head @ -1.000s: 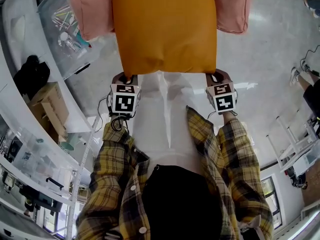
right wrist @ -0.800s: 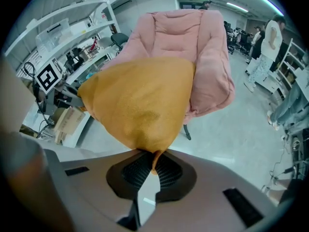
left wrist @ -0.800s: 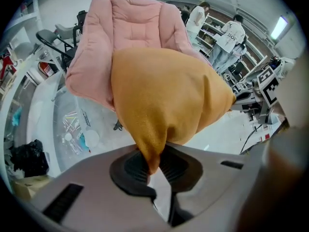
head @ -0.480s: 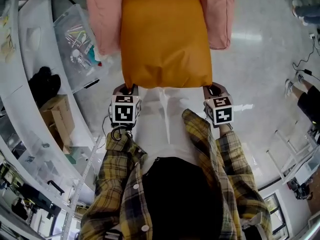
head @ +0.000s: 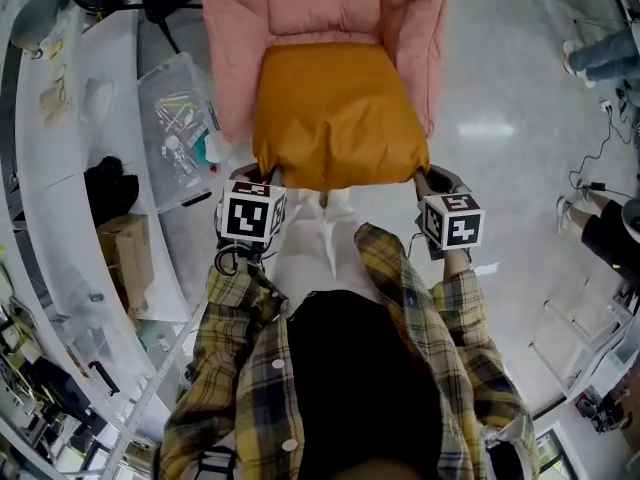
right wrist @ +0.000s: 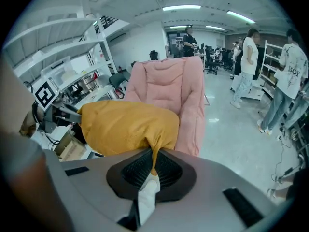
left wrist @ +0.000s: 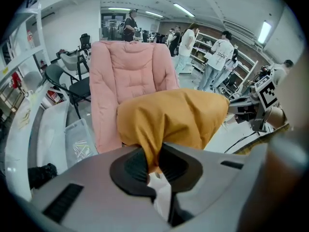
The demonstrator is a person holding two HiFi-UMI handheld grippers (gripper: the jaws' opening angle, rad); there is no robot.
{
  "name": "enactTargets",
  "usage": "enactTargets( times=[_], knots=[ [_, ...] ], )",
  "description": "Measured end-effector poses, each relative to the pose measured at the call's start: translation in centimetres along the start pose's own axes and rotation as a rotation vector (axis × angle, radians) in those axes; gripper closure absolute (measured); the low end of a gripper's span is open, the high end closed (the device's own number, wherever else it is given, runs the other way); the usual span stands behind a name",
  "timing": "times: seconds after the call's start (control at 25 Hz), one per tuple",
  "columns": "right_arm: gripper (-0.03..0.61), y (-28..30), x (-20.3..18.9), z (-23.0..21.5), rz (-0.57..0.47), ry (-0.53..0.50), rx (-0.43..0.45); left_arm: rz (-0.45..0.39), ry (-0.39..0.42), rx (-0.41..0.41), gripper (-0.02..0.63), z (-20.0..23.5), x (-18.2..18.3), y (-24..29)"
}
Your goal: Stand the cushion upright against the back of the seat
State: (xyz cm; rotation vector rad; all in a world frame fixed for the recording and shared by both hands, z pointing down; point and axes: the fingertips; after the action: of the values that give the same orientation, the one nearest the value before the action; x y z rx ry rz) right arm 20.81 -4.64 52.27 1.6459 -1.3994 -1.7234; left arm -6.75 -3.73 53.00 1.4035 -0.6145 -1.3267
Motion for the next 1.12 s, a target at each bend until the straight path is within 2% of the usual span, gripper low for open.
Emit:
enactTargets(
  times=[0.16,0.6,1.12],
  knots=[
    [0.552,-1.4,3.0,-1.3,-0.041,-0.009,-0.011,-0.033,0.008,0.015,0.578,-0.7,2.9,-1.6],
    [0.552,-1.7,8.5,-2.8,-0.088,-0.075,0.014,-0.116,-0.063,0.077,0.578,-0.1,7.9,-2.8],
    [0.552,0.6,15.6,-3.8,-0.132,-0.085,0.0,-0.149,-0.066,0.06,0.577,3.5,14.1,-1.9]
  ],
)
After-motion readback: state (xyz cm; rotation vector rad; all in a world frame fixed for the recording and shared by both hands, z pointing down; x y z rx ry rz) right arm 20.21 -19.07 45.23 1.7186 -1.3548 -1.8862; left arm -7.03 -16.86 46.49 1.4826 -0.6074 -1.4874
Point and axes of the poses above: the fingertips, and each gripper's own axes: y forward along the fingers, z to its left, x out of its top, and after that the axes turned 1 degree about -y, right-handed
